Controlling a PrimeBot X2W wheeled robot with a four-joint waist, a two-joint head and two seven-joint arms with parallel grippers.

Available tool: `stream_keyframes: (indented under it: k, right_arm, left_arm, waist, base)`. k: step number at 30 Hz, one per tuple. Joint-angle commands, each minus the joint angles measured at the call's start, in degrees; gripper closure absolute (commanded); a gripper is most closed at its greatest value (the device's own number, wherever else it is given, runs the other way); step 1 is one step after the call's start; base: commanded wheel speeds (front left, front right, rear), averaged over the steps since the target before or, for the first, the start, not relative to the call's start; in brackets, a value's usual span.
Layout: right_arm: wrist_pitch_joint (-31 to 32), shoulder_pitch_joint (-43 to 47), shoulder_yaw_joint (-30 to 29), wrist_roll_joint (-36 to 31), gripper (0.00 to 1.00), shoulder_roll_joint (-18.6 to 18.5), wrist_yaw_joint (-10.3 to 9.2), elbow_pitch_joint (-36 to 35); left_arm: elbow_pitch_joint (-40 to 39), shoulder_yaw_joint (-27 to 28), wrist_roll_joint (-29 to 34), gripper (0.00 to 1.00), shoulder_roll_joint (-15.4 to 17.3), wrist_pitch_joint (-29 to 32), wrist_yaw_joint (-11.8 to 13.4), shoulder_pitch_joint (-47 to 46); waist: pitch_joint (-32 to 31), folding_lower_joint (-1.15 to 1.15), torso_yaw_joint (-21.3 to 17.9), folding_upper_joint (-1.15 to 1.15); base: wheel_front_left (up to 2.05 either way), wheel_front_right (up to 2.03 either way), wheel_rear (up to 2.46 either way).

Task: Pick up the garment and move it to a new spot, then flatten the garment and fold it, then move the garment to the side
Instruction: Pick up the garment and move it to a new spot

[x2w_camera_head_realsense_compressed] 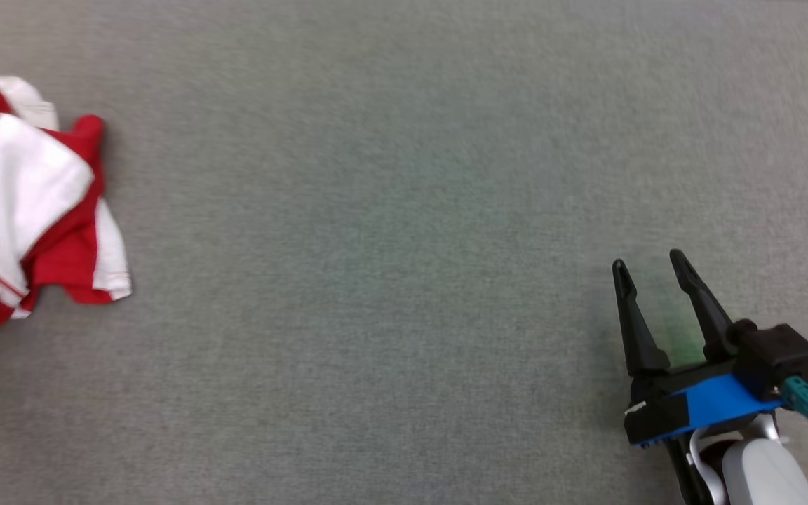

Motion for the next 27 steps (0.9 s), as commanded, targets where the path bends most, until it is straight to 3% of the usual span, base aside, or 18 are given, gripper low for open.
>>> stream_keyframes:
  k: [1,5,6,7,13,22,24,27]
  right_arm:
    - [-0.1,-1.2,0.1,0.2,0.0,-0.2,0.13,-0.7]
    - [-0.7,-2.4,-0.1,0.7,0.0,-0.2,0.13,-0.9]
    - [-0.9,-2.6,-0.3,0.8,0.0,-0.2,0.13,-0.8]
    - [-1.1,-2.6,-0.3,1.0,0.0,-0.3,0.13,-0.6]
    - [-2.2,-2.9,-0.2,2.0,0.0,-0.2,0.13,1.3]
    - [-4.6,-1.3,0.4,5.5,0.0,-0.3,0.1,6.2]
    - [-4.9,-0.5,0.6,6.2,0.0,-0.2,0.1,7.4]
    - [-5.4,0.9,1.0,6.9,0.0,-0.3,0.1,9.0]
  left_arm:
    - [1.9,0.7,-0.8,0.0,0.6,1.8,0.8,0.1]
    - [5.1,0.9,-2.8,0.0,0.2,4.6,0.6,0.6]
    - [5.2,0.9,-3.1,0.71,0.2,4.6,0.2,0.6]
    - [5.5,1.3,-3.3,1.0,0.2,4.1,0.1,0.4]
    - [4.0,0.8,-0.9,1.0,2.6,-0.7,-1.9,-2.4]
    - [-5.0,-6.3,2.5,1.0,4.7,-2.9,-9.1,-13.3]
    - [-7.7,-9.3,3.3,1.0,4.2,-1.7,-10.2,-16.8]
    - [-13.1,-15.7,3.5,1.0,0.6,1.3,-11.2,-23.5]
  waist:
    - [1.2,-0.01,-1.4,0.0]
    - [3.2,-0.01,-3.5,0.0]
    - [3.3,-0.01,-3.7,0.0]
    - [3.4,-0.01,-4.0,0.0]
    - [0.2,-0.01,-3.9,0.0]
    - [-11.1,-0.01,-2.0,0.0]
    - [-13.6,-0.01,-1.8,0.0]
    - [-17.2,-0.01,-2.5,0.0]
  base:
    - [0.0,0.0,0.0]
    - [0.0,0.0,0.0]
    - [0.0,0.0,0.0]
    - [0.0,0.0,0.0]
    - [0.0,0.0,0.0]
    - [0.0,0.0,0.0]
    - [0.0,0.0,0.0]
    - [0.0,0.0,0.0]
